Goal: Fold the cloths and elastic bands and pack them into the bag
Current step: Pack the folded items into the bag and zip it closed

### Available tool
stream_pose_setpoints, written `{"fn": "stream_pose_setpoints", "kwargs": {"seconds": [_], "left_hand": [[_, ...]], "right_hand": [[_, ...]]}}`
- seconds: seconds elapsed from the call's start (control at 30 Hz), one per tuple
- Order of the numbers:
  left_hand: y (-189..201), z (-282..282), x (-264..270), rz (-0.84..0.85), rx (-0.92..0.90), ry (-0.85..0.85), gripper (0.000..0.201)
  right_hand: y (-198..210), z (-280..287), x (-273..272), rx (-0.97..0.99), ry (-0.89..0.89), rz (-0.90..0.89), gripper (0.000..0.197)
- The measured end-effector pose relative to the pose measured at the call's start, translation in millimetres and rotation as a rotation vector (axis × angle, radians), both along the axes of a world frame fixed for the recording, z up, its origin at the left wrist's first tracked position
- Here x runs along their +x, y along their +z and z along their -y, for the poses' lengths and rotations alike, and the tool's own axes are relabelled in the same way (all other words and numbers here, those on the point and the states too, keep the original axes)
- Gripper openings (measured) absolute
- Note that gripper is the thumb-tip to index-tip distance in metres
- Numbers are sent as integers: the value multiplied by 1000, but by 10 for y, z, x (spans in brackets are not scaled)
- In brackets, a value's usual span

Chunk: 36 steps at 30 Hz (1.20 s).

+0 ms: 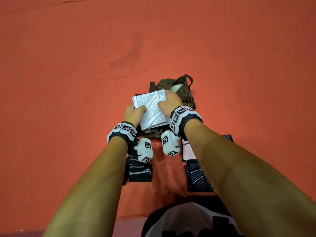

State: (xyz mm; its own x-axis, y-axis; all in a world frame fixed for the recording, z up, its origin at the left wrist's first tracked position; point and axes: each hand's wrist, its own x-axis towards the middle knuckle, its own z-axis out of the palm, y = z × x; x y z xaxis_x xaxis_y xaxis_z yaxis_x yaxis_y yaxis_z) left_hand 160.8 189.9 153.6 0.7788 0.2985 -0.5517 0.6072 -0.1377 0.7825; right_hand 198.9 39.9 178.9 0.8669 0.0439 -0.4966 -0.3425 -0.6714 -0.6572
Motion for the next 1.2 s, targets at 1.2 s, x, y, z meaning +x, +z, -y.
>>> {"fn": "stream_pose_setpoints", "kwargs": {"seconds": [1.2], "left_hand": [[-297,-65,333,-71,228,-57,44]], "right_hand": [[-517,296,26,-300,11,-307,14]]}}
